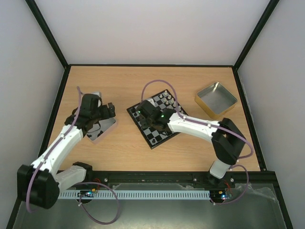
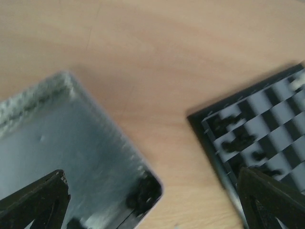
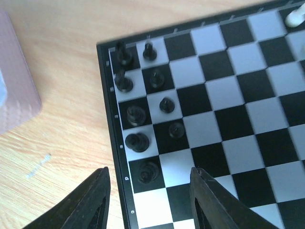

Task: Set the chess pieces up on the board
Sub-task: Place the chess piece on the chessboard, then adjust the storage box at the center of the board.

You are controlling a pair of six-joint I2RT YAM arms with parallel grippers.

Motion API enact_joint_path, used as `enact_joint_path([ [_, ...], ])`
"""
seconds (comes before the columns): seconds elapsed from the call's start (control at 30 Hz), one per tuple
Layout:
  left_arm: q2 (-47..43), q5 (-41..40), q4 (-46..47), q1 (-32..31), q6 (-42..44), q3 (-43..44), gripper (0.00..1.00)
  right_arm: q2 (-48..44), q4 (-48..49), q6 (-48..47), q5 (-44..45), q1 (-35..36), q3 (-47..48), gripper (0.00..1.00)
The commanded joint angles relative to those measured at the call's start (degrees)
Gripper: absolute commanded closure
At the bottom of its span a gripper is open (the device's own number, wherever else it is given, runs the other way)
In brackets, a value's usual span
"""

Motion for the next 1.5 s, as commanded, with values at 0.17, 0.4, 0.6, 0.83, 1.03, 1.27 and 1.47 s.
enact_joint_path([
  [0.17, 14.22, 3.37, -10.0, 1.03, -1.81, 0.99, 0.21, -10.11, 4.02, 4.49, 6.4, -1.03, -6.09, 0.54],
  [0.4, 19.5, 9.24, -10.17, 0.97, -0.06, 2.27, 0.36, -13.94, 5.49, 5.1, 6.86, -2.33, -9.9, 0.54],
  [0.6, 20.15, 11.99, -10.09, 0.73, 1.25, 2.18, 0.4, -14.67, 6.47, 5.2, 6.69, -2.92, -11.45, 0.54],
  [0.83, 24.04, 10.5, -9.79, 0.3, 0.71, 2.96, 0.64, -14.99, 6.98, 5.29, 6.59, -3.32, -12.21, 0.54],
  [1.03, 26.05, 9.04, -9.03, -0.93, -0.92, 4.51, 0.8, -16.11, 7.17, 5.65, 6.85, -3.5, -13.43, 0.54],
  [1.27, 29.44, 7.72, -6.62, -1.55, -7.21, 6.82, 0.93, -17.01, 7.07, 5.69, 7.19, -3.66, -13.99, 0.54],
  [1.47, 31.47, 6.72, -3.08, -1.64, -12.78, 8.37, 0.98, -17.69, 6.98, 5.64, 7.25, -3.66, -14.36, 0.54],
])
